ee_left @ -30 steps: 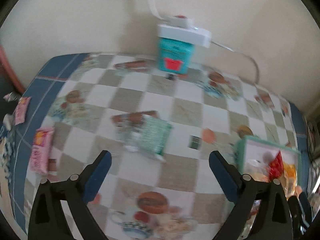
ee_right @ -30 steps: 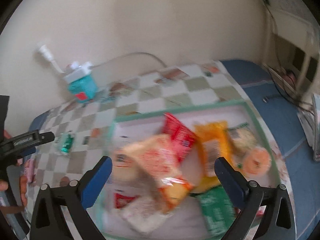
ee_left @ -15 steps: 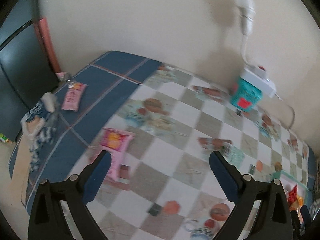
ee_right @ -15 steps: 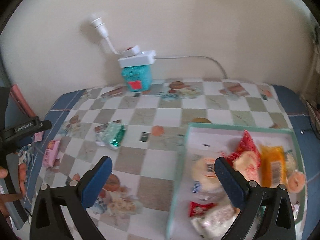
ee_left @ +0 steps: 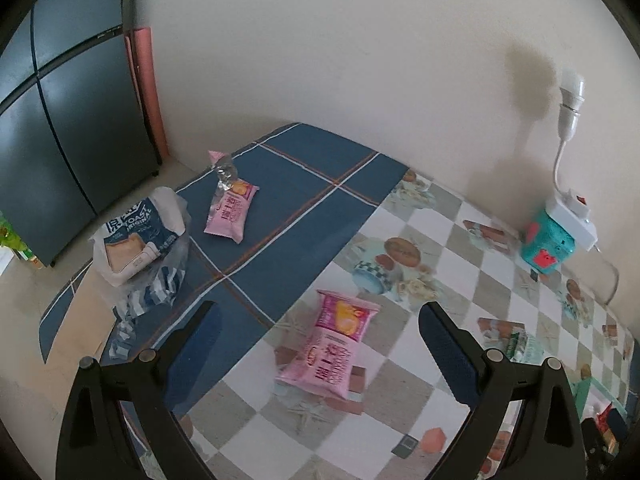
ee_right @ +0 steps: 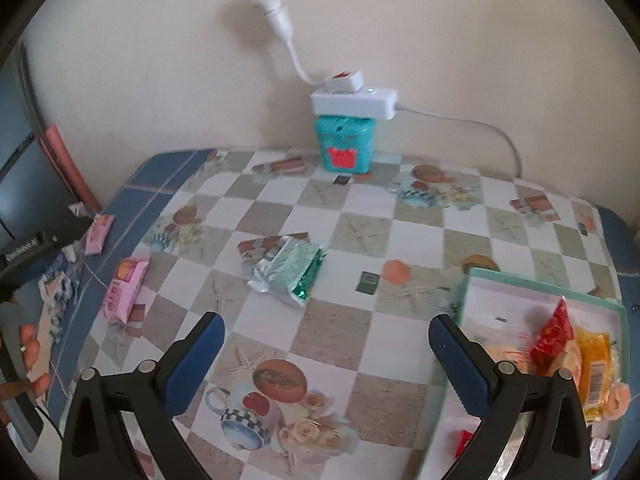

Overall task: Organize snacks
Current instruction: 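Move both tools back over the remaining snacks on the cloth, then grasp the green-white pack with the right tool while the left tool grasps the pink Swiss roll pack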

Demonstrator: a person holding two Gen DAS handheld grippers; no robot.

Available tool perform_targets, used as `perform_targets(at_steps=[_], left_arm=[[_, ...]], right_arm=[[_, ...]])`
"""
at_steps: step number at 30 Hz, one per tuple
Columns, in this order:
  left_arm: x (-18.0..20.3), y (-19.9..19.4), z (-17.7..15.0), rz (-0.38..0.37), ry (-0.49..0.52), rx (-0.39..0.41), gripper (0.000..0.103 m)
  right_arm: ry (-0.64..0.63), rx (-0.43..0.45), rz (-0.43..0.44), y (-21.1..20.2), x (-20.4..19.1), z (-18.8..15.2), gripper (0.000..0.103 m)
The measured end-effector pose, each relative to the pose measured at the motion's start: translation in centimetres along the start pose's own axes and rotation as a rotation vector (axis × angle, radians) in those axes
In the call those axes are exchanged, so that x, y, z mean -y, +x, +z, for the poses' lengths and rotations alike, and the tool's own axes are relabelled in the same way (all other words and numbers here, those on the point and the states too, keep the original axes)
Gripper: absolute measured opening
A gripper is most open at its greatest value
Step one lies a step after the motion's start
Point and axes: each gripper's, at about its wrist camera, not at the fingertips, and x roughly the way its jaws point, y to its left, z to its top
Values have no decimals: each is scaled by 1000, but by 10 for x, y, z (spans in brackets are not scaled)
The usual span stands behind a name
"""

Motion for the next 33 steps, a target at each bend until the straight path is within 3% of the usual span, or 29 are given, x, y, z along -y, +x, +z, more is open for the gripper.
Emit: perform_targets(at_steps=[6, 12, 22, 33], left_arm=[[-17, 22, -1, -63, -63, -66, 99], [-25, 52, -7, -74, -109, -131, 99], [-18, 93, -20, -40, -20, -191, 98], [8, 109, -28, 8, 109, -211, 98]], right_arm=[[-35, -35, 10, 22, -24, 12, 103], [-63, -46, -4, 52, -39, 21, 103], [-67, -87, -1, 98, -47, 23, 103], [-80, -124, -34, 131, -51, 28, 103]])
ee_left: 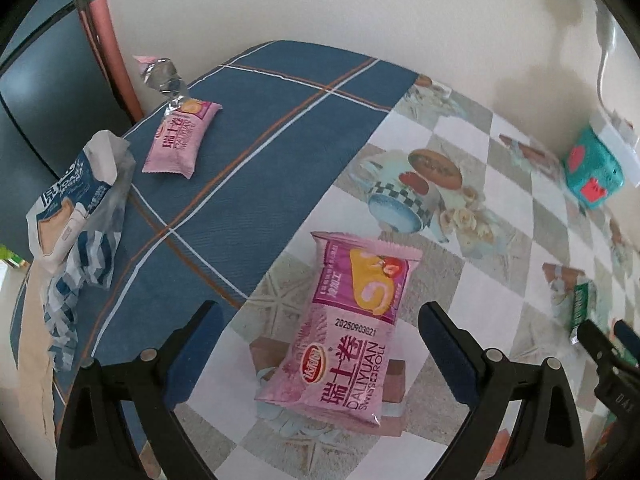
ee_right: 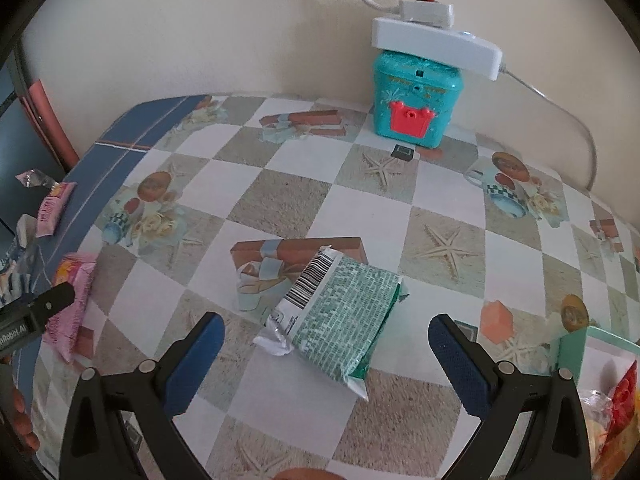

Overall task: Organize snacks
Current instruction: 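Grasp the green-white pack with the right tool while the left tool grasps the pink Swiss roll pack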

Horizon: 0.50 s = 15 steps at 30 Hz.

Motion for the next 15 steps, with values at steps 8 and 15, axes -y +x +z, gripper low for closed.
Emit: perform_targets(at_steps=[8, 15], left_arm=[[1, 10, -2, 13, -4, -23, 80], [4, 15, -4, -4, -9, -39, 48]], right_arm=[[-29, -19, -27, 12, -8, 2, 90], [4, -32, 1, 17, 1, 2, 76]])
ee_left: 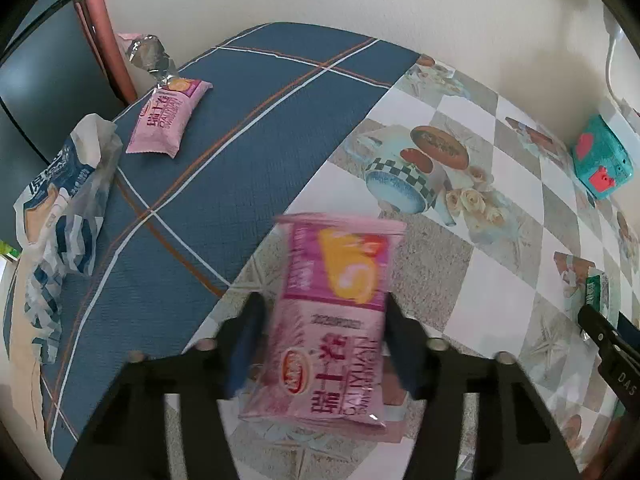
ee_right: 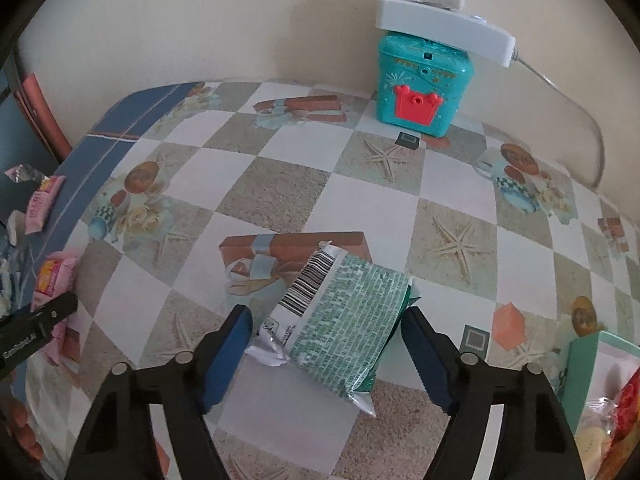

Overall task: Organize snacks
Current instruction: 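Grasp the green-white pack with the right tool while the left tool grasps the pink Swiss roll pack, then carry the green-white pack and pink Swiss roll pack into the tray and release both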

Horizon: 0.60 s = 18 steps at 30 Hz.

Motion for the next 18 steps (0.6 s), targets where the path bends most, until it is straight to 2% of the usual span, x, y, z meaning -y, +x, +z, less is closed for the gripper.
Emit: perform_targets(at_steps=[3, 10, 18], left_arm=[[1, -2, 0, 0, -1, 0, 45], [0, -5, -3, -7, -17, -8, 43], [8, -18, -10, -37, -28, -10, 41]], right_arm=[[15, -4, 10, -2, 3, 0, 69], [62, -16, 50, -11, 14, -5, 66], [83, -42, 80, -29, 17, -35, 62]])
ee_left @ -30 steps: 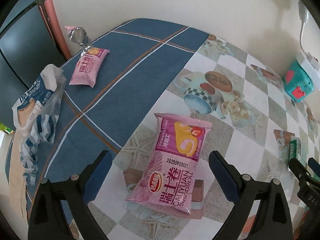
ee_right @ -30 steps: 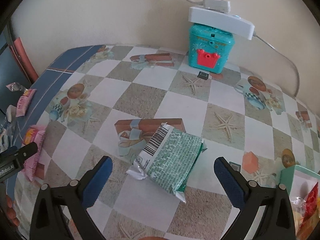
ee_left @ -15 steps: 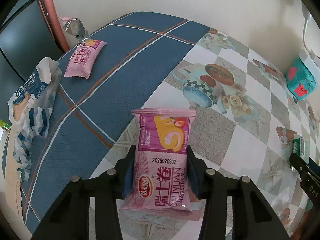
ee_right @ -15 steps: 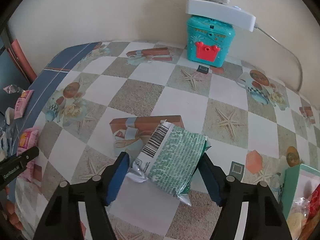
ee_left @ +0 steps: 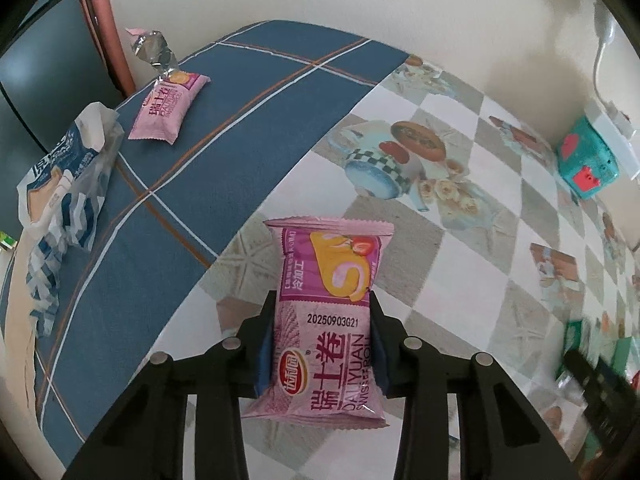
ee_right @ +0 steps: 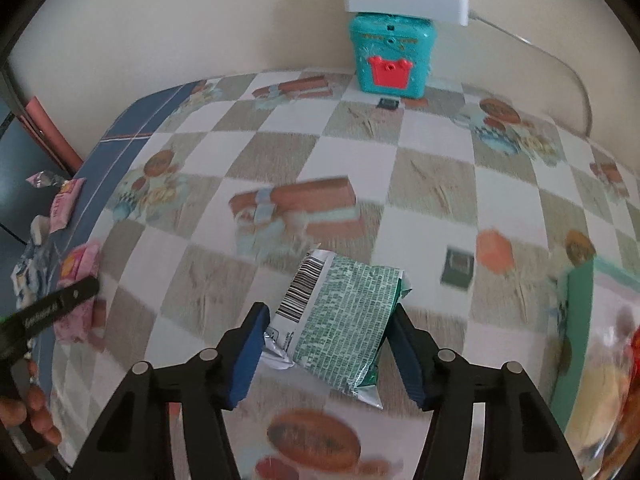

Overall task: Organize snacks
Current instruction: 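Carry the green-white pack and pink Swiss roll pack into the tray and release both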

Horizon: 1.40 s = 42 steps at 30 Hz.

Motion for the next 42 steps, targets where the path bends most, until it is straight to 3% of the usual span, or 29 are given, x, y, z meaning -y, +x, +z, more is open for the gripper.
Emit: perform_targets(at_steps=[12, 24, 42], left_arm=[[21, -72, -13, -66, 0, 89, 41], [88, -140, -64, -153, 115, 180, 41], [142, -190, -117, -248, 208, 240, 41]], right_arm=[[50, 32, 47, -48, 16, -47, 61], [162, 135, 80, -116, 43, -80, 61], [299, 250, -11, -184, 101, -131, 61]])
